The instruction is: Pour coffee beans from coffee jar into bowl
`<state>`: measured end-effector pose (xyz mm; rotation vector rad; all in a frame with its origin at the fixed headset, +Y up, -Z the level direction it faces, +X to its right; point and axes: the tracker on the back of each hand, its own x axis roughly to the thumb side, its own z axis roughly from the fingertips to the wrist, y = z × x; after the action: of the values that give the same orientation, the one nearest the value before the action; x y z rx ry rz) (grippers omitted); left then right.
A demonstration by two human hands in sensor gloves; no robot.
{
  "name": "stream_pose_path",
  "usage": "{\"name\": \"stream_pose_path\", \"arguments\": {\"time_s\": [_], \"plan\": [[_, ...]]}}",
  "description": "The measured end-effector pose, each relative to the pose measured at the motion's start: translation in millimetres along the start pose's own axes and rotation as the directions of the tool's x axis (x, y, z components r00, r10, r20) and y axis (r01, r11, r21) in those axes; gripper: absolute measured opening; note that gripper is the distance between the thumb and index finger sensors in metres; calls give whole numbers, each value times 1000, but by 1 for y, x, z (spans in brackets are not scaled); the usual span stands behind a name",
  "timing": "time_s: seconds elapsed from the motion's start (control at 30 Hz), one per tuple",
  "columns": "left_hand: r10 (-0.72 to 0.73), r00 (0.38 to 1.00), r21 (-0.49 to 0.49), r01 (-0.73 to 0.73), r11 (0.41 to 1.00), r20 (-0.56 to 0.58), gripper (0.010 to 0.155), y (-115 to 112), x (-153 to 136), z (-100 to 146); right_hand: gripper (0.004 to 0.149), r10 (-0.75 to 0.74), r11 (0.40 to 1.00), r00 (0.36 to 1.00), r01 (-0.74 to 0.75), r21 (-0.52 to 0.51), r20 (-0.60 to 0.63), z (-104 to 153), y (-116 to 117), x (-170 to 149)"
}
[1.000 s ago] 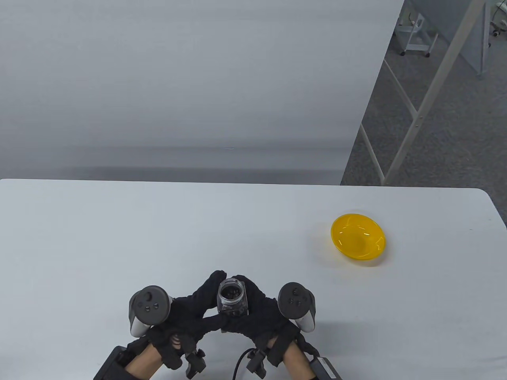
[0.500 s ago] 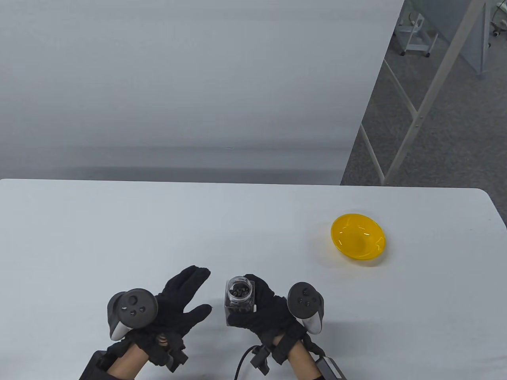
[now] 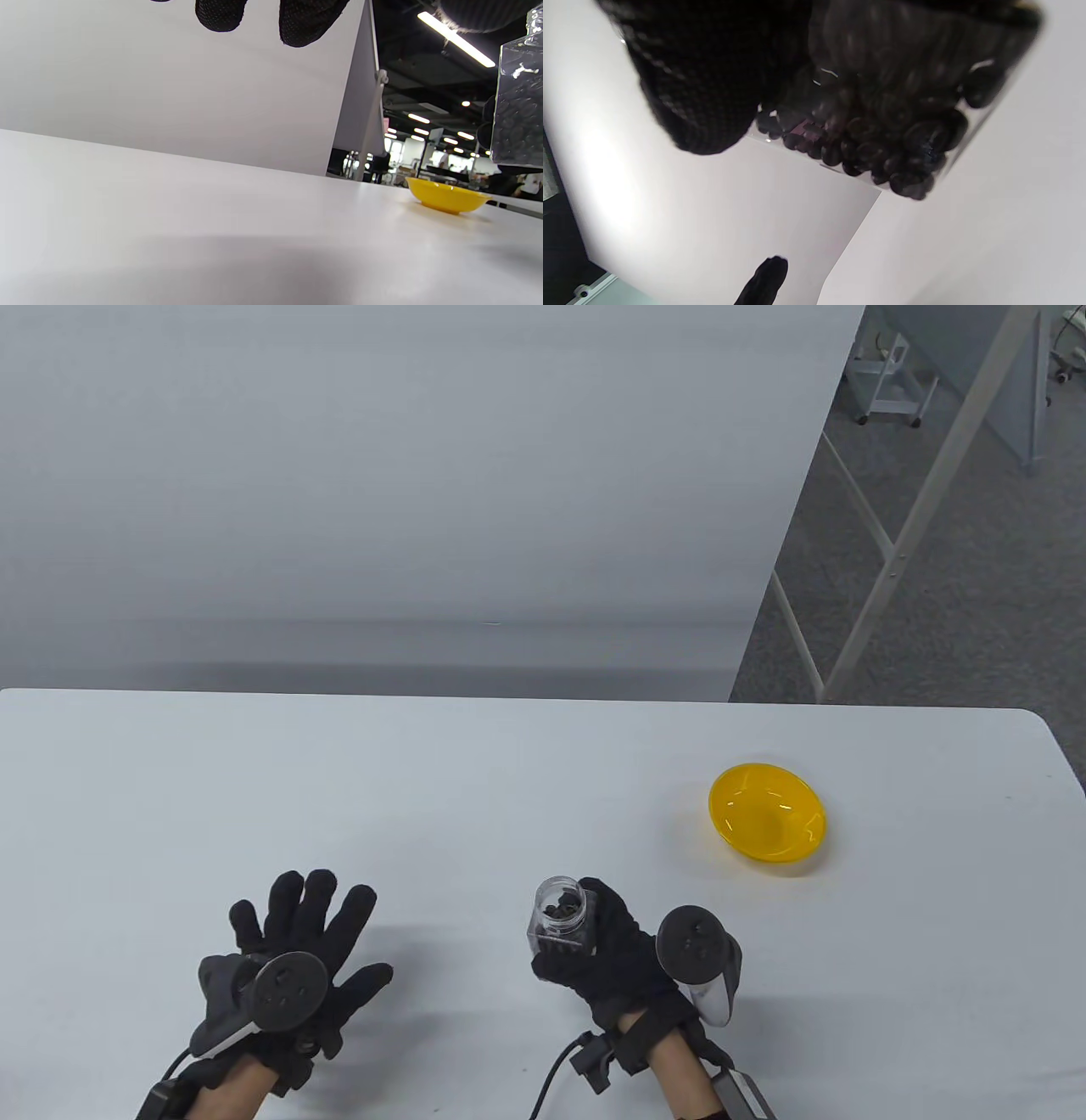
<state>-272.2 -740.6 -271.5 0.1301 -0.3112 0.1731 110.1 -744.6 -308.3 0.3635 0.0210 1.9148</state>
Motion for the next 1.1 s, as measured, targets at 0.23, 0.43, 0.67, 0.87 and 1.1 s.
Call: {"name": "stream_pose_path", "arguments": {"time_s": [0.23,0.43,0.67,0.87,1.1], "plan": [[61,998,25,-61,998,-21,92,4,-2,2,92,86,993,991,-94,-76,-102,2,-39,-12],[25,999,5,-25,1000,-39,92,0,-9,3,92,129,976,975,-157,-150,-179,0,-76,-19],[30,998,17,-29,999,-49,91,0,-11,7,93,150,958,946,-211,-195,-288,-2,-107,-28],[28,998,6,-28,1000,-62,90,-1,-10,6,93,192,928,903,-294,-227,-383,-3,-127,-40],[11,998,-23,-13,1000,-68,90,-6,-7,3,93,222,894,847,-375,-247,-483,-5,-152,-54]]}}
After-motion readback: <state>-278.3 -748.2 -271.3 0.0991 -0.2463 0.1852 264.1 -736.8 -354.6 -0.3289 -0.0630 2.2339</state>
